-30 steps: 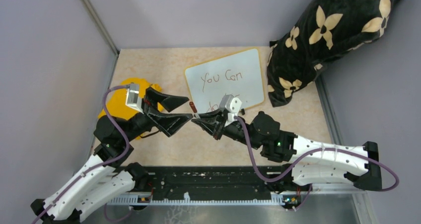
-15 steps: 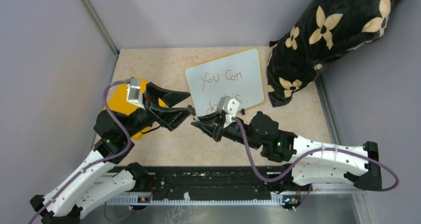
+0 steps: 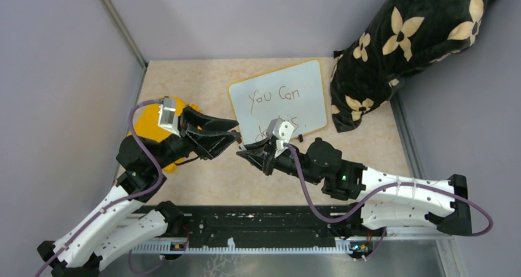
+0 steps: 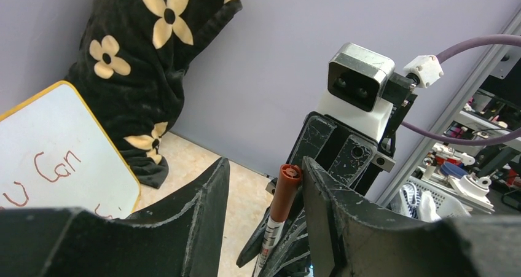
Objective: Write a sentence on the whiteboard
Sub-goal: Close the whiteboard marker at the center of the board.
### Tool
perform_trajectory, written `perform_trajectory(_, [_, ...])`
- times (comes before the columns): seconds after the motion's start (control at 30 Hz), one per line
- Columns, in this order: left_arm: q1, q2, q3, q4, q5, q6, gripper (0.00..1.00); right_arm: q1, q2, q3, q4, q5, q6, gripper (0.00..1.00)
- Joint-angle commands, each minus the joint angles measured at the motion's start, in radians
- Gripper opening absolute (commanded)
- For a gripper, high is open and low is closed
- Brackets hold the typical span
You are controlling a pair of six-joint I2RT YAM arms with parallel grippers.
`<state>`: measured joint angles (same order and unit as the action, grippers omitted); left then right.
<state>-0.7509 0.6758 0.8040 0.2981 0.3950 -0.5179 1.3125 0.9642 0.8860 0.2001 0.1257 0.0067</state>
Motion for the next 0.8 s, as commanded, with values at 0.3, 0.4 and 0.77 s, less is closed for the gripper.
perform_trajectory(0.3, [-0.001, 0.019, -0.005, 0.005, 0.064, -0.002, 0.35, -0.001, 0.005, 0.072, 0.045, 0.015, 0.009, 0.0])
perform_trajectory(0.4, [-0.002, 0.021, -0.014, 0.005, 0.079, -0.008, 0.23, -0.001, 0.002, 0.071, 0.054, 0.028, 0.007, 0.0])
perform_trajectory(0.77, [-0.001, 0.022, -0.097, 0.017, 0.112, -0.082, 0.0, -0.001, 0.001, 0.062, 0.13, 0.085, 0.002, 0.0])
